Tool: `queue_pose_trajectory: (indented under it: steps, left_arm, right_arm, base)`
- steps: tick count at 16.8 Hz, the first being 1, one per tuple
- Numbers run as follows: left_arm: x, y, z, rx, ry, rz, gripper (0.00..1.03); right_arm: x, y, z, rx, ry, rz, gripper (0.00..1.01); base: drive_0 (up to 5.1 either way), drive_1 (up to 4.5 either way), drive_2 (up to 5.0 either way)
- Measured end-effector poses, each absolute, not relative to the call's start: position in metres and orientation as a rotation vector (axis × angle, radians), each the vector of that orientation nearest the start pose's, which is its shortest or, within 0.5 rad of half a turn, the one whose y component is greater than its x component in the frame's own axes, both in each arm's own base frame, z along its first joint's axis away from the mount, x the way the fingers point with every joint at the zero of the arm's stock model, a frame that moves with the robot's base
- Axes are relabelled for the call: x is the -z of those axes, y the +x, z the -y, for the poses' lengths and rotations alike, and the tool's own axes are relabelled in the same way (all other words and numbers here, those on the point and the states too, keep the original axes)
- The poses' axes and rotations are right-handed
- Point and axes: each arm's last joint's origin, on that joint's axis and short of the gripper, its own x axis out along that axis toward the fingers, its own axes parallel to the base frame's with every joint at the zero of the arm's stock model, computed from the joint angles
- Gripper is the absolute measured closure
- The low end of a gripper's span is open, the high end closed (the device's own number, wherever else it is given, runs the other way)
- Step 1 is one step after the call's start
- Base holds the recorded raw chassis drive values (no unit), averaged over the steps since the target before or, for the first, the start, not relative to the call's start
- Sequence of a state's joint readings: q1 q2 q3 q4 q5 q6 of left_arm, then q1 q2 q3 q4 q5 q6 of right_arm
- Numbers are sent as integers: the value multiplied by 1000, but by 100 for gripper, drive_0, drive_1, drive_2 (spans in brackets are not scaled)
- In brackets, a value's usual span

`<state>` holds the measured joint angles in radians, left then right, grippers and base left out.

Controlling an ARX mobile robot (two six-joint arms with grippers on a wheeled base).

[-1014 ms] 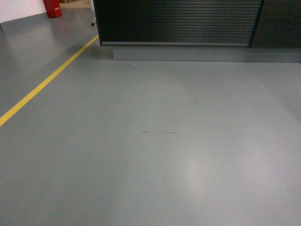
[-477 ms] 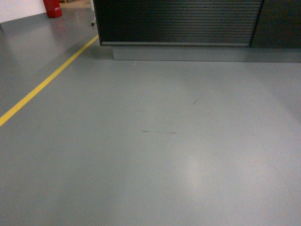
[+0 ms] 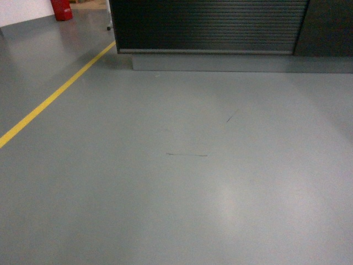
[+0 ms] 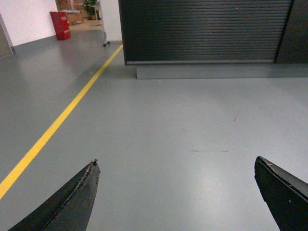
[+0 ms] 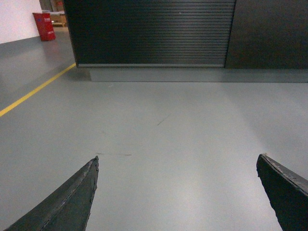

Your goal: Place dark red mango on scale at checkout

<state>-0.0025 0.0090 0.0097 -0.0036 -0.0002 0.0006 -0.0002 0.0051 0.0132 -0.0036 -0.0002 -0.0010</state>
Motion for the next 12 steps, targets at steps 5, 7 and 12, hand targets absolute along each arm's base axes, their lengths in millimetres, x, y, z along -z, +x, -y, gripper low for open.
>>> queue_pose_trajectory:
  steps: [5,7,12]
  left_arm:
    - [-166,98,0,2,1,-2,5]
    - [-166,98,0,2,1,-2,5]
    - [-166,98,0,2,1,-2,5]
  right_arm:
    - [-167,97,0,0,-1,6,3]
    - [-167,97,0,0,-1,5,3]
    - [-167,97,0,0,-1,5,3]
  base:
    - [1,133,-130]
    - [5,438,-427]
    - [-2,432,-435]
